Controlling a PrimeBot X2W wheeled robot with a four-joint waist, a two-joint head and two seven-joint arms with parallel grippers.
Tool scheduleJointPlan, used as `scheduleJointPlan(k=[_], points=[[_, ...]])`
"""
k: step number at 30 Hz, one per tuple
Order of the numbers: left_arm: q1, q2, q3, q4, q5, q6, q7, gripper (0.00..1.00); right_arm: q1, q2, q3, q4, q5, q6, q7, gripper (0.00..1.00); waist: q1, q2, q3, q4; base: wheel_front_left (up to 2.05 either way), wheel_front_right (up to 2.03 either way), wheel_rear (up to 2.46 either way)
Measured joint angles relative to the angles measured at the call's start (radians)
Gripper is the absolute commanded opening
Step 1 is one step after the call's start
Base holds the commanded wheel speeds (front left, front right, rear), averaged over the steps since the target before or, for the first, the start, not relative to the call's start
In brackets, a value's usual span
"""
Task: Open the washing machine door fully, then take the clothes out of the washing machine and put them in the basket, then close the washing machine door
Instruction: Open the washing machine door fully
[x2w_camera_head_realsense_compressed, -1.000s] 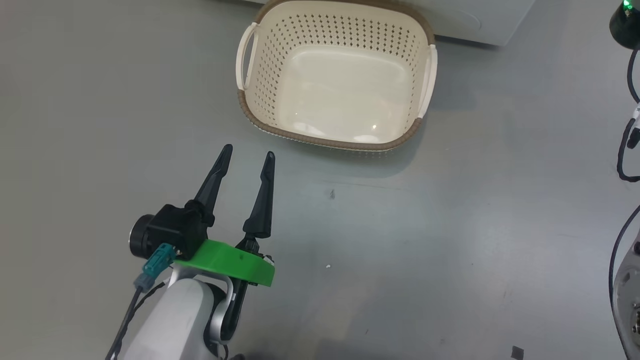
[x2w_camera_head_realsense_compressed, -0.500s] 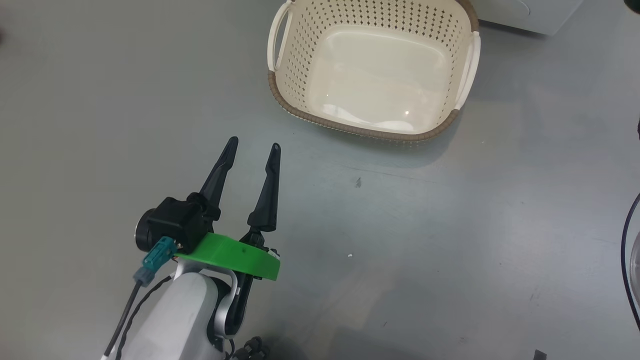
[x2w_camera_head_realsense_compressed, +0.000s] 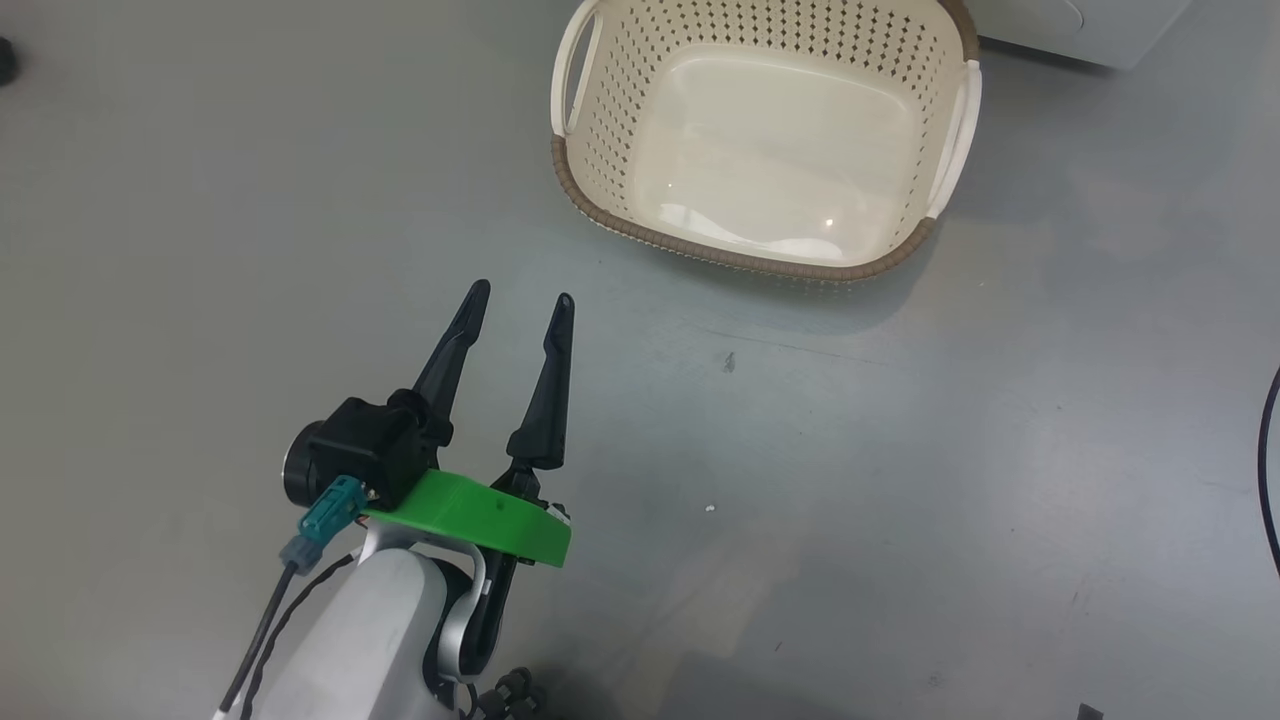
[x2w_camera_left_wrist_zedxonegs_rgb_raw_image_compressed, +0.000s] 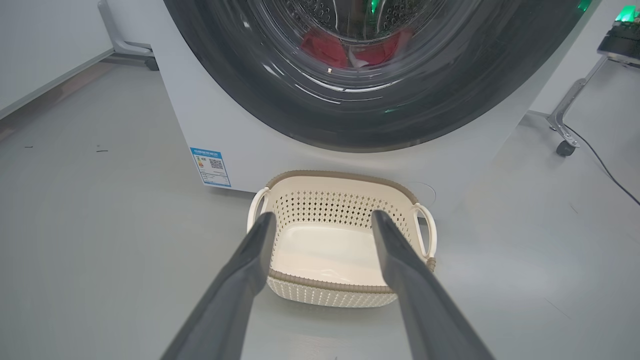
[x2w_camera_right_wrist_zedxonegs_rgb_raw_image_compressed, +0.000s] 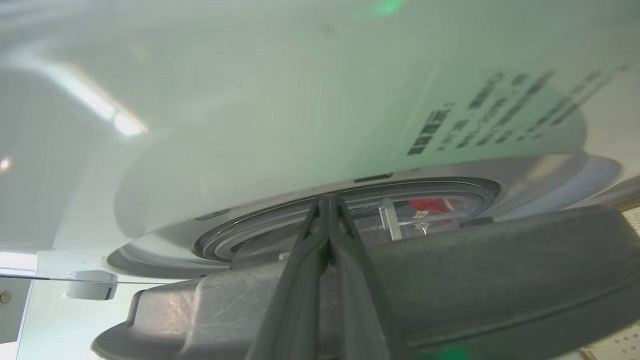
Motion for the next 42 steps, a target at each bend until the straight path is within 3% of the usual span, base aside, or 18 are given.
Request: scheduleJointPlan(k=[22,42], points=[[-0.011,-0.001,0.008,0.001,-0.007,0.009,0.0,1.0,-0.005,-0.022,0.033,0.114,0.014,0.0,0.108,0.0,0.0,0.0,-0.046,-0.015,0.0,0.0,0.0],[-0.006,-0.001,0.021,0.017,0.021,0.013,0.0,1.0,0.086,0.037,0.069,0.166,0.046,0.0,0.195,0.0,0.0,0.0,-0.131,-0.059,0.0,0.0,0.0]])
